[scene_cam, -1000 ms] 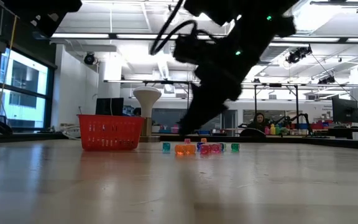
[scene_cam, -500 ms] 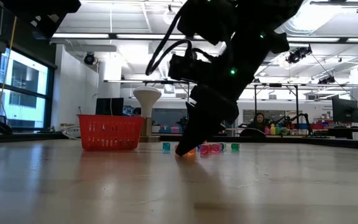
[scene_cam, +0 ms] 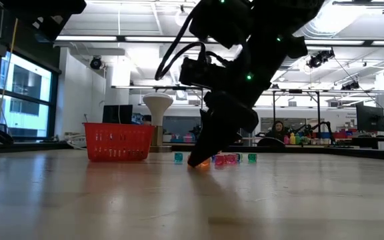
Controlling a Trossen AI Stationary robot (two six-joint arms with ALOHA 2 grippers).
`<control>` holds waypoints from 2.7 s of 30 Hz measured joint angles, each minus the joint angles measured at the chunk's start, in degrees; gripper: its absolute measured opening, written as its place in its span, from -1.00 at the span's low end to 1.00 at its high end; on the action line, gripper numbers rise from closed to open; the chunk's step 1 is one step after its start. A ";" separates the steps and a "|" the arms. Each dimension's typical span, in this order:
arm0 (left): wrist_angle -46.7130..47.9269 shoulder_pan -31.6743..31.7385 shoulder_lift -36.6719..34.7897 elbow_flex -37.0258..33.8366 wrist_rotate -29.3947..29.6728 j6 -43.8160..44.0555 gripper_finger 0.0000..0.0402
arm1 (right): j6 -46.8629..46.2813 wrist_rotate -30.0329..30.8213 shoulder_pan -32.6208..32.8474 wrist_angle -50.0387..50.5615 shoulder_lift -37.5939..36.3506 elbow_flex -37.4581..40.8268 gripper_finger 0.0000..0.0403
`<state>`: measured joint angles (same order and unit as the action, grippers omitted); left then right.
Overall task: Pick & Place Dice
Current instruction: Put the orange die into the red basket, then put the green die into the red basket
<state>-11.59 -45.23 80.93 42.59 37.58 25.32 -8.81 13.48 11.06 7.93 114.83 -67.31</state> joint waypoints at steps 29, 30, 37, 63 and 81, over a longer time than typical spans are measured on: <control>0.00 0.00 0.00 0.00 -0.07 0.22 -0.55 | 2.47 -2.79 -1.08 -5.48 -0.34 0.06 -0.82; 0.02 0.00 0.00 0.00 -0.04 0.22 -0.55 | 2.63 -2.74 -1.08 -6.08 -0.56 0.07 -0.83; 0.00 0.00 0.00 0.00 -0.06 0.19 -0.55 | 6.16 -1.17 -1.37 -13.56 -2.05 -0.53 -0.84; -0.46 0.50 -0.04 -0.02 -0.04 -0.37 -0.55 | 9.95 -10.50 -9.18 -23.27 1.92 -5.92 -0.06; 0.76 -1.18 -0.04 -0.04 -0.07 0.04 -0.55 | -7.59 -16.00 1.68 18.26 -9.47 -5.91 0.05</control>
<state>-10.83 -46.42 80.88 42.54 37.52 25.36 -16.40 -2.51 12.74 26.18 105.36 -73.22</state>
